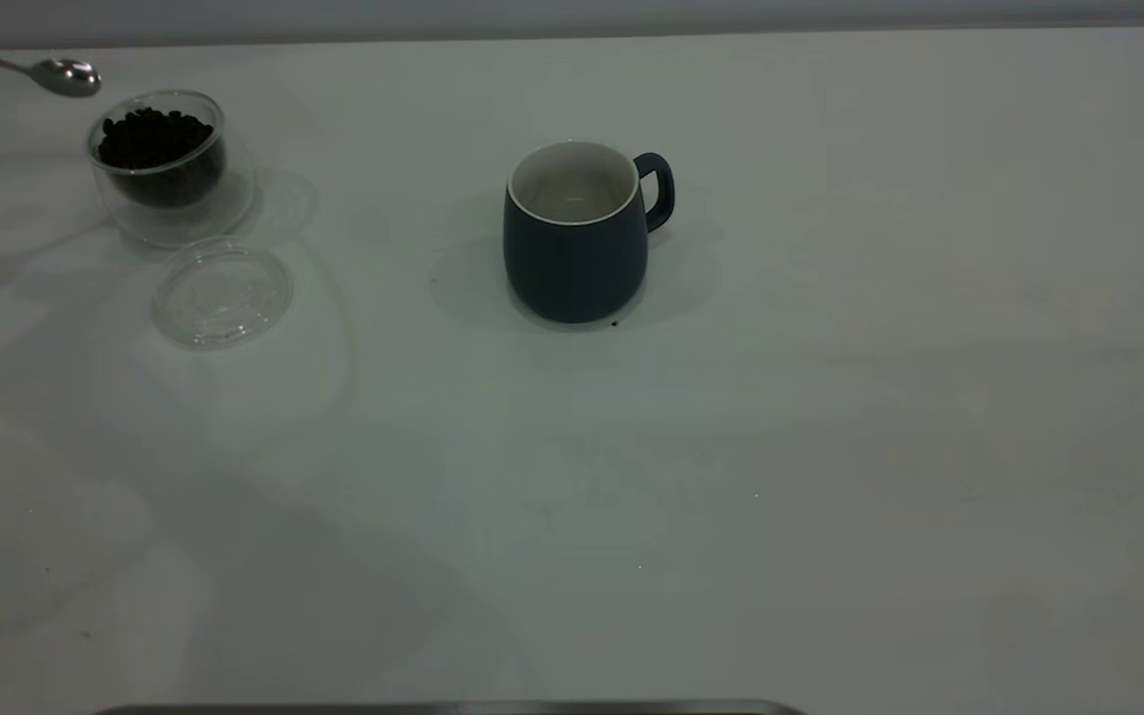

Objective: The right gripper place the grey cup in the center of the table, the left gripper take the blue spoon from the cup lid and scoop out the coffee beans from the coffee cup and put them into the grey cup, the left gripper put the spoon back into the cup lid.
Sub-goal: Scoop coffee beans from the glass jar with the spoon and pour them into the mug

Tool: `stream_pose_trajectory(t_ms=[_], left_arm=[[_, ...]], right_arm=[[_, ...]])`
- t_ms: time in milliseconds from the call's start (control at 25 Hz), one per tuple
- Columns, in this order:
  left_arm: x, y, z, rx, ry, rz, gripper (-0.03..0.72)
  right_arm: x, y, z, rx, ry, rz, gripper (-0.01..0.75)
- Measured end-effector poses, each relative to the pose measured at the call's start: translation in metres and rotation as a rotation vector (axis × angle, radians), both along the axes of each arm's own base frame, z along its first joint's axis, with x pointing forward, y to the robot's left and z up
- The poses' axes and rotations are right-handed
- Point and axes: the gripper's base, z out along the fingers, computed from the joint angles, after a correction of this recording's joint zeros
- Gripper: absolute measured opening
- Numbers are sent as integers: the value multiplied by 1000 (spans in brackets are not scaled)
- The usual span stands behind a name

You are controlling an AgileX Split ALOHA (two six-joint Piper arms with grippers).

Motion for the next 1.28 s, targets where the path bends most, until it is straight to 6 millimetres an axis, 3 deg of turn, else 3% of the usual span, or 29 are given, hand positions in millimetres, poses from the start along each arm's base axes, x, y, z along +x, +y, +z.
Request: stream_pose_trajectory(t_ms=[200,600,920,1280], left_arm=[[6,-11,-21,16,3,-57,128],[19,-23,-32,157,-100,-128,128],[26,-43,-51,149,-101,-178,128],[25,-45,-52,36,69,-4,128]], right_arm=[[0,0,0,0,0,0,462],[0,0,0,0,0,0,462],[0,0,0,0,0,0,462],[0,0,0,0,0,0,462]])
